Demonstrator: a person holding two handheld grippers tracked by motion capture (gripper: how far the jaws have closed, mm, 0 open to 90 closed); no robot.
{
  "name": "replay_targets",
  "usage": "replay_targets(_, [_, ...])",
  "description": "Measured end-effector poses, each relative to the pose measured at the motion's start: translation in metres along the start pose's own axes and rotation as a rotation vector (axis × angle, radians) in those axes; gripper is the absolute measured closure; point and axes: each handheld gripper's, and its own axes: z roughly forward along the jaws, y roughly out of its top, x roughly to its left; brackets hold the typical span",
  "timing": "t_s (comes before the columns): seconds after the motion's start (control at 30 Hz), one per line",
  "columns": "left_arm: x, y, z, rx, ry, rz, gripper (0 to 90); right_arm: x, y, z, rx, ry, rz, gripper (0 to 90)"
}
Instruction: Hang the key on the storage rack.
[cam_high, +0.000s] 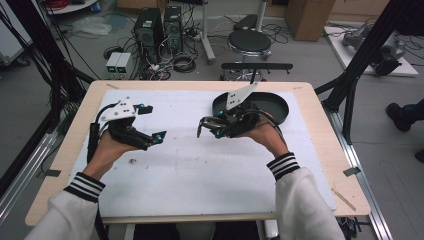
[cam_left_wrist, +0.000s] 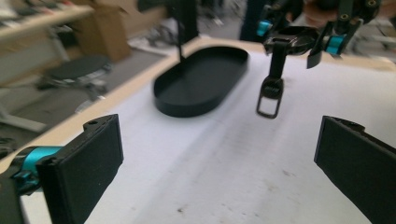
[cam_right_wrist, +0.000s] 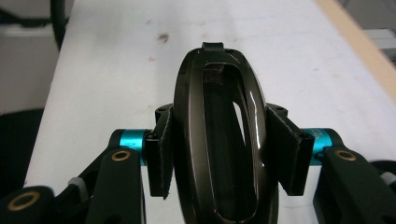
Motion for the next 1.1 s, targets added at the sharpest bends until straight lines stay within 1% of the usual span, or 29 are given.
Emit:
replay_targets(0.03, [0.0, -0.004, -0.005, -0.017, 0.02, -0.004, 1.7, -0.002, -0.004, -0.008, -0.019, -0.026, 0.034, 48.1])
replay_targets(0.07, [-0.001, -0.009, -0.01, -0.026, 0.035, -0.005, 1.7, -0.002, -0.004, -0.008, -0.019, -0.026, 0.034, 48.1])
replay_targets(0.13, [-0.002, -0.019, -0.019, -0.036, 0.069, -0.013, 1.7, -0.005, -0.009, -0.016, -0.045, -0.069, 0.06, 48.1])
replay_targets(0.17, [-0.003, -0.025, -0.023, -0.043, 0.084, -0.024, 1.7, -0.008, -0.014, -0.024, -0.064, -0.112, 0.122, 48.1])
replay_targets(0.2, [-0.004, -0.03, -0.027, -0.046, 0.092, -0.032, 1.7, -0.008, -0.014, -0.024, -0.064, -0.112, 0.122, 48.1])
replay_targets(0.23, [-0.005, -0.035, -0.03, -0.043, 0.099, -0.043, 1.7, -0.01, -0.017, -0.029, -0.074, -0.143, 0.146, 48.1])
replay_targets(0.3, [-0.007, -0.044, -0.037, -0.054, 0.118, -0.064, 1.7, -0.014, -0.021, -0.039, -0.107, -0.191, 0.198, 48.1])
replay_targets(0.33, [-0.008, -0.049, -0.041, -0.057, 0.14, -0.08, 1.7, -0.015, -0.023, -0.044, -0.119, -0.219, 0.221, 48.1])
replay_targets(0.37, [-0.009, -0.052, -0.043, -0.062, 0.143, -0.086, 1.7, -0.017, -0.026, -0.05, -0.136, -0.256, 0.234, 48.1])
replay_targets(0.4, [-0.011, -0.055, -0.046, -0.069, 0.15, -0.09, 1.7, -0.018, -0.027, -0.054, -0.151, -0.276, 0.247, 48.1])
replay_targets(0.43, [-0.013, -0.058, -0.049, -0.079, 0.165, -0.089, 1.7, -0.02, -0.03, -0.059, -0.164, -0.305, 0.264, 48.1])
replay_targets(0.47, [-0.014, -0.06, -0.051, -0.091, 0.168, -0.086, 1.7, -0.022, -0.033, -0.063, -0.176, -0.334, 0.279, 48.1])
replay_targets(0.53, [-0.017, -0.066, -0.054, -0.12, 0.178, -0.095, 1.7, -0.026, -0.038, -0.071, -0.194, -0.386, 0.319, 48.1])
replay_targets(0.57, [-0.018, -0.07, -0.055, -0.128, 0.179, -0.097, 1.7, -0.027, -0.04, -0.074, -0.198, -0.412, 0.338, 48.1])
replay_targets(0.6, [-0.02, -0.074, -0.056, -0.123, 0.185, -0.099, 1.7, -0.029, -0.043, -0.077, -0.2, -0.438, 0.35, 48.1])
replay_targets(0.63, [-0.021, -0.078, -0.056, -0.125, 0.19, -0.102, 1.7, -0.03, -0.045, -0.08, -0.207, -0.457, 0.36, 48.1])
replay_targets(0.73, [-0.023, -0.092, -0.058, -0.129, 0.197, -0.127, 1.7, -0.032, -0.049, -0.087, -0.22, -0.499, 0.386, 48.2])
replay_targets(0.83, [-0.024, -0.102, -0.06, -0.141, 0.207, -0.136, 1.7, -0.033, -0.051, -0.092, -0.204, -0.536, 0.393, 48.1])
replay_targets(0.9, [-0.025, -0.107, -0.062, -0.156, 0.209, -0.145, 1.7, -0.035, -0.052, -0.095, -0.2, -0.563, 0.383, 48.1])
replay_targets(0.93, [-0.026, -0.109, -0.062, -0.16, 0.209, -0.145, 1.7, -0.035, -0.052, -0.097, -0.2, -0.577, 0.394, 48.1])
replay_targets(1.1, [-0.029, -0.115, -0.065, -0.204, 0.219, -0.138, 1.7, -0.039, -0.054, -0.105, -0.205, -0.643, 0.402, 48.1])
